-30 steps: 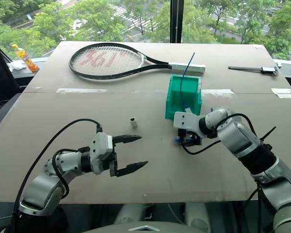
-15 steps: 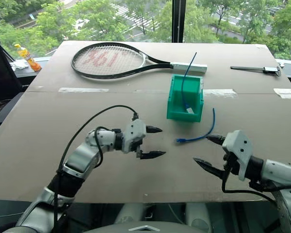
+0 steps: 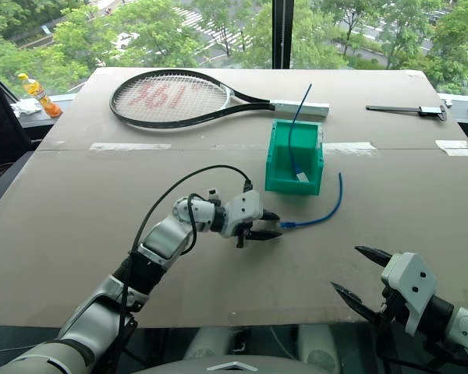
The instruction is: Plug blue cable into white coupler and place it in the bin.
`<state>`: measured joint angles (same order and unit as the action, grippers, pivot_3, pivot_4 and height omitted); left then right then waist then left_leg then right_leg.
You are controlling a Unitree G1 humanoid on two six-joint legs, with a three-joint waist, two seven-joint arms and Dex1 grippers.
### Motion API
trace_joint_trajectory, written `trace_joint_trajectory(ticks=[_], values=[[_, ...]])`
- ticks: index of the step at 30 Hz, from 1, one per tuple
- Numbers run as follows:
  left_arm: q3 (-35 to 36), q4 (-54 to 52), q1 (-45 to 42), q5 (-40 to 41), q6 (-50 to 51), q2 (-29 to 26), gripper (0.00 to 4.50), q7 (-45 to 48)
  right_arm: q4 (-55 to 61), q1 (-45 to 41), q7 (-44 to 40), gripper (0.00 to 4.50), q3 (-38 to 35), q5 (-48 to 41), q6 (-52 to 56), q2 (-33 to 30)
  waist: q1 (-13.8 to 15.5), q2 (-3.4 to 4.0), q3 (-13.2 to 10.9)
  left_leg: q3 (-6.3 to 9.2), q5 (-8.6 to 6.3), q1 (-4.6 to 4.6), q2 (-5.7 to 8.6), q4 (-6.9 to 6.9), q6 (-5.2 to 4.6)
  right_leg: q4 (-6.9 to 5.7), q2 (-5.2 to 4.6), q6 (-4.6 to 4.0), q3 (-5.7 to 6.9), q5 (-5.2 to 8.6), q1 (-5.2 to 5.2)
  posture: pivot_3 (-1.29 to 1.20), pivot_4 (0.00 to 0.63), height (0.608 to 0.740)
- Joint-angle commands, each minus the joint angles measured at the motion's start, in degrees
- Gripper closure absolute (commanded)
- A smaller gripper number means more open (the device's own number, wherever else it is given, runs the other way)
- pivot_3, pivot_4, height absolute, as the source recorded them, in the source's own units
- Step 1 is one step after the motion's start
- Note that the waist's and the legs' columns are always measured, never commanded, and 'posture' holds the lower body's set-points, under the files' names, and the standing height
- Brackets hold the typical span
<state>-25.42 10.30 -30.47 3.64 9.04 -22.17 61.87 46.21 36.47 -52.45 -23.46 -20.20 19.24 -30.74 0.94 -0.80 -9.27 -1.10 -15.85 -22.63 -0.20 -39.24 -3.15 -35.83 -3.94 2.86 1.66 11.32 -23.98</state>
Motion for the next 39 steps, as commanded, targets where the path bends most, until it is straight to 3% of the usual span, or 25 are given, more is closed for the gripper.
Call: trace_joint_trajectory(ticks=[1,8,11,21,25,35,39], values=[[-0.3,0.75,-0.78,-0.52,-2.09,0.36,4.37,1.3,0.71,0.65,2.17,0.45,-0.65,-0.38,-1.66,0.49,0.01,0.0,0.0,0.0,0.0,0.0,0.0,0.0,0.0,0.0,-0.01,0.0,0.0,0.0,0.0,0.0,0.15,0.74],[4.13,-1.09,-0.34,6.3,-11.93,1.92,4.45,5.93,3.64,-1.83,14.4,0.45,4.25,-9.62,9.72,7.64,0.06,0.01,0.0,0.04,0.0,-0.07,-0.04,0.01,0.0,0.0,-0.08,-0.15,0.03,-0.08,-0.08,0.0,0.15,0.74],[5.92,-1.53,-1.37,8.94,-16.89,3.15,4.45,7.95,4.42,-2.8,20.79,0.45,6.44,-17.56,18.84,10.19,0.06,0.02,0.0,0.03,0.0,-0.15,-0.04,0.01,0.0,0.0,-0.13,-0.23,0.01,-0.13,-0.14,0.0,0.15,0.74],[7.38,1.87,-3.44,5.91,-30.46,5.08,4.45,5.44,5.5,-16.3,44.07,0.45,10.37,-39.62,23.96,21.48,-0.08,0.02,0.01,0.0,0.0,-0.15,-0.03,0.02,0.0,0.01,-0.04,-0.24,0.0,-0.15,-0.16,0.0,0.15,0.74],[7.43,2.97,-3.93,4.54,-32.65,5.1,4.5,4.27,4.61,-20.08,50.06,1.75,11.8,-44.01,22.83,22.17,-0.08,0.02,0.01,0.0,0.0,-0.18,0.01,0.03,-0.01,0.01,-0.01,-0.24,-0.01,-0.16,-0.15,0.0,0.15,0.74],[7.23,3.4,-3.99,3.05,-33.9,4.88,4.5,2.45,1.8,-25.57,55.94,1.75,14.12,-49.14,19.63,21.35,-0.14,0.02,0.01,0.0,0.0,-0.16,0.02,0.03,-0.03,-0.01,0.05,-0.13,-0.03,-0.21,-0.14,0.0,0.15,0.74],[7.23,3.29,-3.89,2.97,-33.85,4.95,4.5,1.85,0.82,-26.46,56.21,3.08,15.57,-49.43,19.08,20.35,-0.15,0.02,0.0,-0.01,-0.01,-0.16,0.02,0.03,-0.03,-0.01,0.05,-0.13,-0.05,-0.22,-0.14,0.0,0.15,0.74]])
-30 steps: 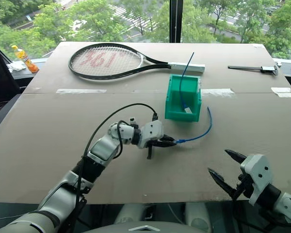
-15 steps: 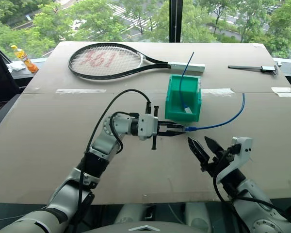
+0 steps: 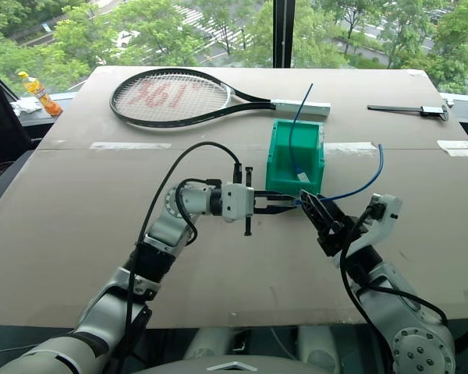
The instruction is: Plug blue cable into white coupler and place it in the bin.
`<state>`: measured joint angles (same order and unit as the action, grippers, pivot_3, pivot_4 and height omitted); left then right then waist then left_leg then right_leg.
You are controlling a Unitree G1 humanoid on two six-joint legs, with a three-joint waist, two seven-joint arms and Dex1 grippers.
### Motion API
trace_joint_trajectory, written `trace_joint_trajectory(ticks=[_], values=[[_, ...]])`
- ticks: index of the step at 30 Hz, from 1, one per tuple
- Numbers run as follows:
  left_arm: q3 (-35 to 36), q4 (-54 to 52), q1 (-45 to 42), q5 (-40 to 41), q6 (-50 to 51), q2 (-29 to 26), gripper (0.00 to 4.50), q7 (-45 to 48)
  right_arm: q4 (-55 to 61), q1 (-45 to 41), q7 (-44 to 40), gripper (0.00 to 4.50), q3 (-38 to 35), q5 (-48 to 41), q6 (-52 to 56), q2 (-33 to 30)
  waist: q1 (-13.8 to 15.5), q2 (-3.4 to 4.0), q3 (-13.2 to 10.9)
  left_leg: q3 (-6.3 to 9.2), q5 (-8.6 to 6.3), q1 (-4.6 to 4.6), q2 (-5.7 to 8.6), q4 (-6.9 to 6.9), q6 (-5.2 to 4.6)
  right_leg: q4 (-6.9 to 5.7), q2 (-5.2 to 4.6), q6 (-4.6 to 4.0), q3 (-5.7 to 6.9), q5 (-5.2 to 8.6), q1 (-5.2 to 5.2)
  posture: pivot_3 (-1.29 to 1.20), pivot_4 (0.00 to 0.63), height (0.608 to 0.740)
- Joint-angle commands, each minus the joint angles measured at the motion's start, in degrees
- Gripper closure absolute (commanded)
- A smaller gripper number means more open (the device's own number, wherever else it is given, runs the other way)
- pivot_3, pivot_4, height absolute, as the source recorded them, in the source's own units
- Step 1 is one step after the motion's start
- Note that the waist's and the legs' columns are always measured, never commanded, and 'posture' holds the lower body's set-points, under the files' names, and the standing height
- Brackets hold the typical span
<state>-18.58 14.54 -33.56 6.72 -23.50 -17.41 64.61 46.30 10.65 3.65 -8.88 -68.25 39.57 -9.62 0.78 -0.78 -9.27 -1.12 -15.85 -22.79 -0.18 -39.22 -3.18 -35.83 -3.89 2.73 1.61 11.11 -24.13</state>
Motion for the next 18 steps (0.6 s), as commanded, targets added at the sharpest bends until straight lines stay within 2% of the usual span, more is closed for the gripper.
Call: trace_joint_trajectory(ticks=[1,3,8,11,15,17,18], values=[[0.37,-0.96,-0.77,-0.13,-1.33,0.2,4.5,-0.99,0.51,-0.7,0.13,3.6,1.4,-1.36,-1.29,-1.0,0.01,0.0,0.0,0.0,0.0,0.0,0.0,0.0,0.0,0.0,0.0,0.0,0.0,0.0,0.0,0.0,0.15,0.74],[0.35,-1.01,-0.71,-0.13,-1.41,0.16,4.5,-1.08,0.17,-0.77,0.13,4.48,2.04,-1.34,-1.54,-1.36,-0.01,0.0,0.0,0.0,0.0,0.0,0.0,0.0,0.0,0.0,0.0,-0.01,0.0,0.0,0.0,0.0,0.15,0.74],[0.55,-1.26,-0.25,0.21,-1.31,-0.06,4.5,-1.23,-0.24,-0.82,-0.27,4.48,2.78,-1.81,-2.36,-2.54,-0.01,0.0,0.0,0.0,0.0,0.0,0.0,0.0,0.0,0.0,0.01,-0.01,-0.01,0.0,0.0,0.0,0.15,0.74],[2.22,-3.25,0.88,4.62,3.74,-0.29,4.5,-0.57,-0.39,-1.06,-0.4,4.48,2.68,-2.53,-3.15,-3.08,-0.04,0.0,0.0,0.0,0.0,0.0,0.0,0.0,0.0,0.0,0.01,0.0,-0.01,0.0,0.0,0.0,0.15,0.74],[6.19,-8.04,2.43,9.93,14.83,-2.23,2.72,-2.86,-0.48,-1.43,-0.89,4.5,2.0,-4.17,-3.97,-4.1,-0.15,0.0,0.0,0.01,0.0,0.01,-0.03,0.0,0.0,0.0,0.02,0.0,-0.01,0.0,0.0,0.0,0.15,0.74],[8.78,-10.98,3.8,13.03,21.68,-4.7,1.93,-3.42,-0.64,-1.55,-1.32,4.5,1.46,-4.88,-4.4,-4.74,-0.24,0.0,0.0,0.01,0.0,0.02,-0.06,0.0,0.0,-0.01,0.04,0.02,-0.01,0.02,-0.01,0.0,0.15,0.74],[10.28,-12.79,4.75,15.03,25.22,-6.5,1.35,-3.14,-0.78,-1.48,-1.73,4.5,1.21,-5.2,-4.68,-5.11,-0.38,0.0,0.0,0.01,0.0,0.02,-0.09,0.0,0.0,-0.01,0.08,0.05,-0.02,0.03,-0.01,0.0,0.15,0.74]])
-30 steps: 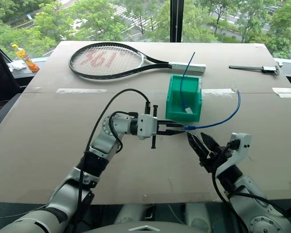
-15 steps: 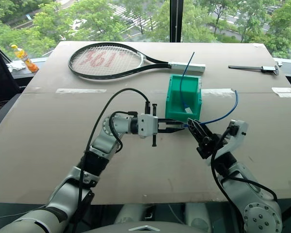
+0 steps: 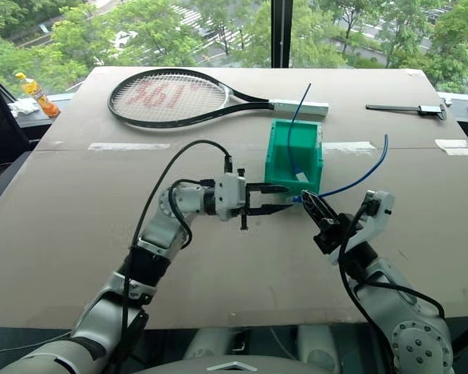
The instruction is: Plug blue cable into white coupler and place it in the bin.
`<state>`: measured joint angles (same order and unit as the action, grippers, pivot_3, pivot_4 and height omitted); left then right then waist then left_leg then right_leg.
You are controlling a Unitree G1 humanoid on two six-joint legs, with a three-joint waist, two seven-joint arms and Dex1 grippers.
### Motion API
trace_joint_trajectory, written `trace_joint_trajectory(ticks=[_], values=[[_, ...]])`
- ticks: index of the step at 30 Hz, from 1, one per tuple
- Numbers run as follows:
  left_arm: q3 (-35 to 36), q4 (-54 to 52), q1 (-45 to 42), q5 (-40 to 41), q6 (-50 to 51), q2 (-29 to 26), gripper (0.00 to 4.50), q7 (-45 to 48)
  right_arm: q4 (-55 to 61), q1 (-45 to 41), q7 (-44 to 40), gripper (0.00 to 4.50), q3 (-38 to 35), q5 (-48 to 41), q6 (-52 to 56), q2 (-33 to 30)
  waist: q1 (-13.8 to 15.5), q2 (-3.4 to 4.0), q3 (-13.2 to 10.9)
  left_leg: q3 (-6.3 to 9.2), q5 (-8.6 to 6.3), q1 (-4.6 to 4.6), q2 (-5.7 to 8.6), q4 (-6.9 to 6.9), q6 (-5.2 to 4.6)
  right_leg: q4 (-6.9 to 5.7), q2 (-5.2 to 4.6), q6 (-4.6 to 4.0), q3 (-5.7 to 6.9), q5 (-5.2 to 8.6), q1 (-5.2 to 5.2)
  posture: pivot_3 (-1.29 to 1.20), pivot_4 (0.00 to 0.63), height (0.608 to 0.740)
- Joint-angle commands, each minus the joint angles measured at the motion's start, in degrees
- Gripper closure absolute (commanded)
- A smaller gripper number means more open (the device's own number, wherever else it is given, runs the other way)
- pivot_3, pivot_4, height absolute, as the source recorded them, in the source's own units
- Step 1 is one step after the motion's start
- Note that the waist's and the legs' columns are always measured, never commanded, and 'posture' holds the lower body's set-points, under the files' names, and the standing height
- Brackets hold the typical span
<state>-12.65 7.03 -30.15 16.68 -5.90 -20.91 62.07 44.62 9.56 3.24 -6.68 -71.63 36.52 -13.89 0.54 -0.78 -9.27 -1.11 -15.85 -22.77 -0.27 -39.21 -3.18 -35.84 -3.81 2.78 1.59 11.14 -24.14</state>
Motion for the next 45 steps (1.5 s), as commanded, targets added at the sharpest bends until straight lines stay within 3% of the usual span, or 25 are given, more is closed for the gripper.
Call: trace_joint_trajectory(ticks=[1,3,7,13,31,34,40,41,45], values=[[5.32,-6.69,2.0,6.42,10.08,-4.26,0.88,-0.41,0.8,-0.32,-1.61,4.5,-1.1,-2.09,-1.9,-1.19,-0.27,0.0,0.0,0.0,0.0,0.01,-0.02,0.01,0.0,0.0,0.03,0.0,0.0,0.01,0.0,0.0,0.15,0.74],[9.05,-8.42,3.11,9.26,15.64,-6.78,0.03,-2.26,0.29,0.11,-2.26,4.5,-1.29,-2.35,-2.38,-1.87,-0.27,0.01,0.0,0.01,0.0,0.02,-0.05,0.03,0.0,0.0,0.05,0.0,0.01,0.03,0.0,0.0,0.15,0.74],[17.35,-2.84,4.99,11.0,20.08,-14.42,0.03,-1.88,-1.62,0.37,-4.03,4.5,-0.52,-1.43,-2.96,-2.03,-0.19,0.0,0.0,0.0,0.0,0.03,-0.06,0.03,0.01,0.0,0.07,-0.01,0.0,0.11,-0.01,0.0,0.15,0.74],[16.39,6.39,5.45,7.18,16.79,-19.13,0.03,4.64,-4.18,-0.83,-6.29,4.5,1.62,0.42,-2.42,-2.35,0.35,0.0,0.0,-0.05,0.0,0.04,-0.03,0.02,0.01,0.01,0.07,-0.04,-0.03,0.11,-0.01,0.0,0.15,0.74],[9.51,26.35,-2.02,-4.33,-1.96,-12.39,0.03,8.99,-1.2,2.74,-5.36,4.5,2.75,3.16,-3.64,-1.71,0.22,-0.05,0.01,-0.07,0.0,0.0,-0.02,0.03,0.01,0.01,0.04,-0.16,-0.07,0.02,-0.03,0.0,0.15,0.74],[9.54,28.81,-3.02,-5.12,-3.87,-11.22,0.91,8.77,-0.71,3.3,-5.13,4.5,2.75,3.29,-3.91,-1.85,0.22,-0.05,0.01,-0.07,0.0,-0.01,-0.02,0.02,0.01,0.01,0.03,-0.13,-0.07,0.0,-0.03,0.0,0.15,0.74],[9.42,32.02,-3.65,-6.34,-7.18,-10.03,3.89,9.91,-0.06,3.98,-4.72,4.5,2.51,3.26,-4.07,-2.43,0.18,-0.06,0.01,-0.07,0.0,0.0,-0.02,0.03,0.01,0.01,0.03,-0.07,-0.06,-0.04,-0.03,0.0,0.15,0.74],[9.57,32.05,-3.64,-5.99,-7.14,-9.91,4.17,10.43,-0.06,3.95,-4.73,4.5,2.46,3.3,-4.0,-2.66,0.18,-0.06,0.01,-0.06,0.0,0.0,-0.02,0.03,0.01,0.0,0.03,-0.07,-0.06,-0.04,-0.03,0.0,0.15,0.74],[9.74,26.05,-1.55,-2.23,-1.58,-9.93,4.13,14.47,-0.01,3.43,-5.61,4.5,1.75,3.15,-4.1,-4.06,0.17,-0.06,0.01,-0.08,0.0,0.0,-0.03,0.02,0.01,0.01,0.03,-0.1,-0.07,-0.02,-0.03,0.0,0.15,0.74]])
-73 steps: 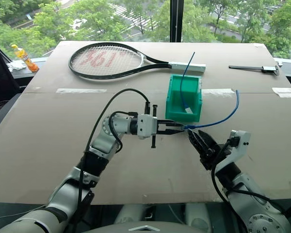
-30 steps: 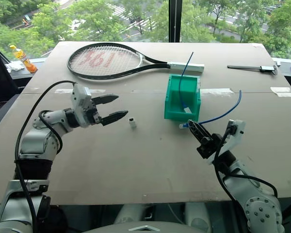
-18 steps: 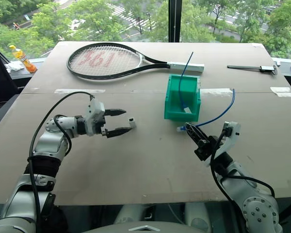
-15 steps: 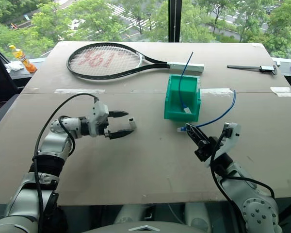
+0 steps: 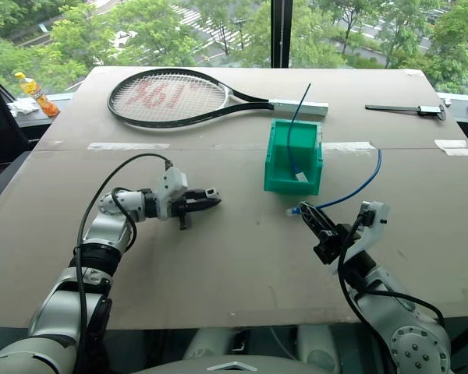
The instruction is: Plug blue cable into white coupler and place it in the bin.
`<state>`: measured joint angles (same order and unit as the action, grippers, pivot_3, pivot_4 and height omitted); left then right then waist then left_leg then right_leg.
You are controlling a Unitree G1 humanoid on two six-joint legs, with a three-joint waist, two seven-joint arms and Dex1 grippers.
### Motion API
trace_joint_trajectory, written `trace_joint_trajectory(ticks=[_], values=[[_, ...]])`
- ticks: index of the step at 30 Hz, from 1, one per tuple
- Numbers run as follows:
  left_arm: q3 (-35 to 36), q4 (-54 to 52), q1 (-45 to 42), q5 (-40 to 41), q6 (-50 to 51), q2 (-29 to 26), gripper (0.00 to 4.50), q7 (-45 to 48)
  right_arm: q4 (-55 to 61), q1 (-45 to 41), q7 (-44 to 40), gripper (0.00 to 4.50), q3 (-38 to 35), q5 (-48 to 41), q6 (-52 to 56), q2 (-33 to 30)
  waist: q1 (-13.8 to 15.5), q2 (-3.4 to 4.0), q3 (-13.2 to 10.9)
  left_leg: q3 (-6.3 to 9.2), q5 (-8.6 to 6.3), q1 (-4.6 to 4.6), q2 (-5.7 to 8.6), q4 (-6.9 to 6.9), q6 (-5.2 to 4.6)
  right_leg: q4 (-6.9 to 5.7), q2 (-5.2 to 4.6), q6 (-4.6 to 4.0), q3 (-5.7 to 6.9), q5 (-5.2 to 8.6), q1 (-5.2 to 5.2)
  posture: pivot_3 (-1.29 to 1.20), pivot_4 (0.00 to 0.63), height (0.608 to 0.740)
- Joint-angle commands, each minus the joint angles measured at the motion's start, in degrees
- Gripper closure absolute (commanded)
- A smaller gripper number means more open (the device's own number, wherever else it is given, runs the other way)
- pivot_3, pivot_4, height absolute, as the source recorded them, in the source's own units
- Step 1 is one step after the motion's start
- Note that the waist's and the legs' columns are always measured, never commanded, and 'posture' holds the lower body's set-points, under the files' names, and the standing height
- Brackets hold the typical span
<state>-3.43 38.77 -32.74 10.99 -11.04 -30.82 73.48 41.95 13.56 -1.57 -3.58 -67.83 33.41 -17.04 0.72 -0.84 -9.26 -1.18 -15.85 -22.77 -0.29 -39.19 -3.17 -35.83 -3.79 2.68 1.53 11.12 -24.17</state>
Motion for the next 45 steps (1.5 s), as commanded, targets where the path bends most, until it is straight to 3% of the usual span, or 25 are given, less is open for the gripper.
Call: trace_joint_trajectory(ticks=[1,7,13,18,27,37,45], values=[[0.16,-8.02,1.73,4.09,5.08,0.05,4.13,3.78,2.58,-0.96,-1.34,4.5,-1.59,-0.37,-0.9,-1.65,-0.02,0.0,0.0,0.0,0.0,0.0,0.0,0.0,0.0,0.0,-0.01,-0.01,0.0,0.01,0.0,0.0,0.15,0.74],[-5.47,-20.25,3.52,3.54,11.58,3.9,4.13,3.56,0.76,-7.51,-8.4,4.5,-2.15,4.22,1.66,-11.82,0.15,0.01,0.0,0.01,0.0,-0.02,0.02,-0.03,0.0,0.0,-0.05,-0.07,0.02,0.04,0.01,0.0,0.15,0.74],[-10.51,-21.09,0.65,-0.63,12.87,8.37,4.13,-0.34,-2.86,-16.68,-17.68,4.5,0.48,8.49,5.0,-20.45,0.0,-0.06,0.0,0.01,0.0,0.0,0.02,-0.06,-0.01,0.0,0.06,-0.06,-0.01,0.04,0.02,0.0,0.15,0.74],[-13.78,-20.19,-0.98,-3.16,13.42,10.75,4.13,-1.54,-9.35,-25.99,-28.54,4.5,6.88,18.53,4.84,-26.08,0.03,-0.04,-0.01,0.02,0.0,-0.01,0.0,-0.03,-0.01,0.0,0.11,-0.01,-0.01,0.01,0.0,0.0,0.15,0.74],[-16.17,-10.33,-3.44,-8.24,6.51,11.26,4.13,-2.98,-25.64,-39.86,-46.46,4.5,19.16,37.85,-3.71,-26.5,0.07,-0.06,-0.01,0.02,0.0,-0.04,0.04,-0.05,-0.01,0.03,0.09,0.09,0.0,-0.06,0.0,0.0,0.15,0.74],[-16.38,-7.67,-4.12,-8.63,3.7,11.88,4.13,-3.16,-32.59,-46.15,-56.02,4.5,22.09,44.42,-5.77,-21.71,0.11,-0.06,-0.01,0.02,0.01,-0.03,0.04,-0.09,0.0,-0.01,0.06,0.12,0.01,-0.12,0.01,0.0,0.15,0.74],[-16.36,-6.77,-4.29,-8.95,3.36,11.98,4.13,-3.44,-33.53,-47.11,-58.73,4.5,21.02,45.62,-4.56,-20.05,0.1,-0.05,0.0,0.03,0.01,-0.02,0.05,-0.1,0.0,-0.02,0.04,0.12,0.02,-0.12,0.02,0.0,0.15,0.74]])
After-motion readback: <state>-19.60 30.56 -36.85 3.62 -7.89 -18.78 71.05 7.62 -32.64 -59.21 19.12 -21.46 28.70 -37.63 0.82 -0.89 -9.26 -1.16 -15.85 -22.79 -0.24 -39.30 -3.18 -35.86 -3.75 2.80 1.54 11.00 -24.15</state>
